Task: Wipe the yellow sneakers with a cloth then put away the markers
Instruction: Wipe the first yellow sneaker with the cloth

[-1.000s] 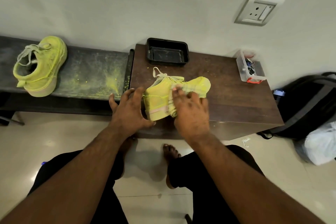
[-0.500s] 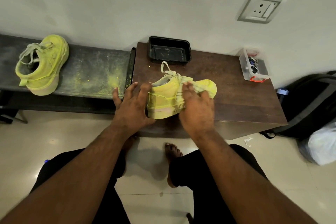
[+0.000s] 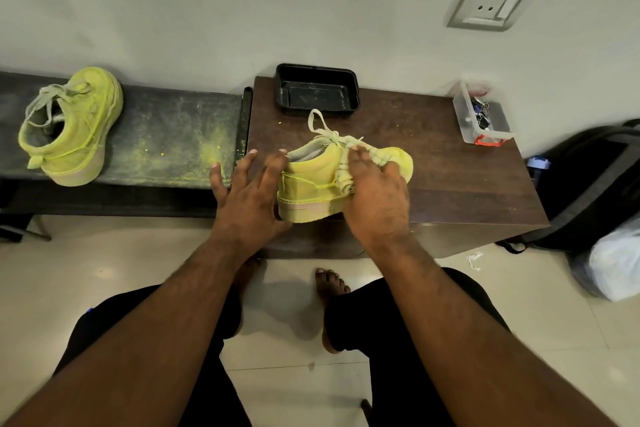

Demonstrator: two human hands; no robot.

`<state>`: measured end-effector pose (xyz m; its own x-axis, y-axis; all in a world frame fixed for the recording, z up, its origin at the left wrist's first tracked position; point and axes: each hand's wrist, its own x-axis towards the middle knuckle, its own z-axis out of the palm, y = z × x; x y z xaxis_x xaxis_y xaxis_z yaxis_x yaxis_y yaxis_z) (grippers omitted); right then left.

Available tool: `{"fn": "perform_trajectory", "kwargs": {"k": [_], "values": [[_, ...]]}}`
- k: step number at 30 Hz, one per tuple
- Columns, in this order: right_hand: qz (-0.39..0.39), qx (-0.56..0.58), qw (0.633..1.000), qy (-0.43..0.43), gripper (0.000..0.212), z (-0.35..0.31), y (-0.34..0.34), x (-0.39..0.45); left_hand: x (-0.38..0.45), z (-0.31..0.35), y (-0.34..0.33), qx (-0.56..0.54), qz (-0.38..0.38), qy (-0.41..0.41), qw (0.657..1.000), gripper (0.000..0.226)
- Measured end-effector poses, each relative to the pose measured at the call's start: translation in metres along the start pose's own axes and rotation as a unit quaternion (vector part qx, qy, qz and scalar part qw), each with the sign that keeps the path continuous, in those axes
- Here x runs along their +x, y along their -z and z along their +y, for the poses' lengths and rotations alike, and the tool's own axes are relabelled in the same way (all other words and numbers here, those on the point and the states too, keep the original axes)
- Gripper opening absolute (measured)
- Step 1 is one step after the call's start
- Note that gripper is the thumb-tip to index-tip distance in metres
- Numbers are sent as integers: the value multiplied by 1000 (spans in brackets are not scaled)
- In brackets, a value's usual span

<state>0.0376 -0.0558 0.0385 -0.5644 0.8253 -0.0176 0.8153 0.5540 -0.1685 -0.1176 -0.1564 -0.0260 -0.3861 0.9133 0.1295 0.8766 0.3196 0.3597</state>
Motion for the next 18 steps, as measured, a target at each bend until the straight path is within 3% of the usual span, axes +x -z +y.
{"fn": "perform_trajectory", "kwargs": {"k": [3,5,10,12,18], "values": [[-9,3,995,95,81,-23,-5,-17,-1,1,0,-5,3,0,1000,111],[-8,-15,995,100,80,-21,-7,-18,-1,0,1,0,4,1,1000,112],[-16,-32,997,-70,71,18,0,3,1,-4,1,1,4,1,1000,112],[-14,-31,995,-97,69,24,2,7,1,-4,1,-1,6,-2,1000,111],[-26,0,998,63,79,-26,-3,-16,2,-2,0,-16,4,2,1000,114]]}}
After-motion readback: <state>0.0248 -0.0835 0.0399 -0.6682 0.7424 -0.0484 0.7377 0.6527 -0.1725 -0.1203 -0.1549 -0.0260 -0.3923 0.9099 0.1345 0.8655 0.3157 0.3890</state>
